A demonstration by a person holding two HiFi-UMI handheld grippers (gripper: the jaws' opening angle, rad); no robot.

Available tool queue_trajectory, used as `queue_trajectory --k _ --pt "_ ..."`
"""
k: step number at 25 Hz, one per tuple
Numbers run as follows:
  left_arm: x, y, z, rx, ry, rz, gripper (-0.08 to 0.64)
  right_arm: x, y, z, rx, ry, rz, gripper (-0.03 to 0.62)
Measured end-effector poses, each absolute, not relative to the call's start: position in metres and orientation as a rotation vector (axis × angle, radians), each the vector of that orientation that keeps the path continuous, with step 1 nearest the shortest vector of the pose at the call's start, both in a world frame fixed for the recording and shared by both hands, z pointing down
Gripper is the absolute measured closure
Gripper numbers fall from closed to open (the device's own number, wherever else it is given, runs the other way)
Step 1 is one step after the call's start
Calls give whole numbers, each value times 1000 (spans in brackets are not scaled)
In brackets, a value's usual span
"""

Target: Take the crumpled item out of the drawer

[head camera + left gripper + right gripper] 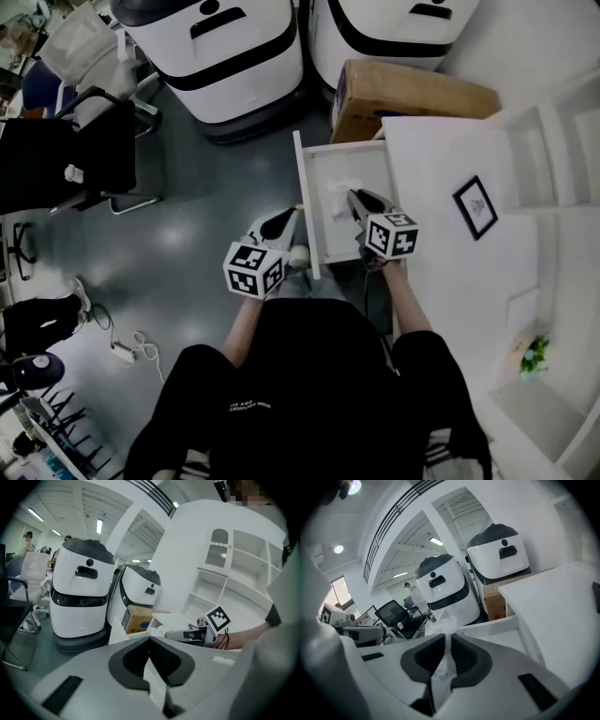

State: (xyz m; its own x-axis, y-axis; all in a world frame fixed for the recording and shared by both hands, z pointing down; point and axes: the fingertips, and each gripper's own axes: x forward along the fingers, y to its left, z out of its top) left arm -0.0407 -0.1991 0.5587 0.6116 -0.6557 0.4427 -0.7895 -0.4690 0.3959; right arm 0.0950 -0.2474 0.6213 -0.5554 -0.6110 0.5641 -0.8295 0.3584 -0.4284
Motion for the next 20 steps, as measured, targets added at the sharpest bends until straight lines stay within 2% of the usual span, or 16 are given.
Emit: queue_trajectory --k 20 --pt "-63 -203 451 2454 -1281 89 561 99 -231 470 1377 -2705 850 560"
